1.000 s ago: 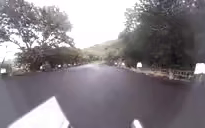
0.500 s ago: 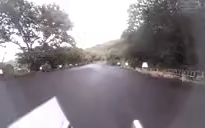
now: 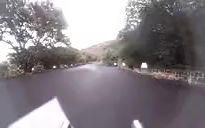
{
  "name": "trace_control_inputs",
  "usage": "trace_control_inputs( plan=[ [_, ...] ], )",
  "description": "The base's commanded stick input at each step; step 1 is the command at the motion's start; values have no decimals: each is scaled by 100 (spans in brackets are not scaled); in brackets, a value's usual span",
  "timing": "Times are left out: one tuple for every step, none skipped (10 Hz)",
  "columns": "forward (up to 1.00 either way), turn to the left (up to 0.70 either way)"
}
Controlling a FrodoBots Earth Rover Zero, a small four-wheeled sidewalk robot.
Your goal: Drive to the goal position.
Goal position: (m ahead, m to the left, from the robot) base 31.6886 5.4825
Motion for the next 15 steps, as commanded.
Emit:
trace_control_inputs(
  plan=[
    [100,0],
    [100,0],
    [100,0],
    [100,0],
    [100,0],
    [100,0],
    [100,0],
    [100,0],
    [100,0],
    [100,0],
    [100,0],
    [100,0],
    [100,0],
    [100,0],
    [100,0]
  ],
)
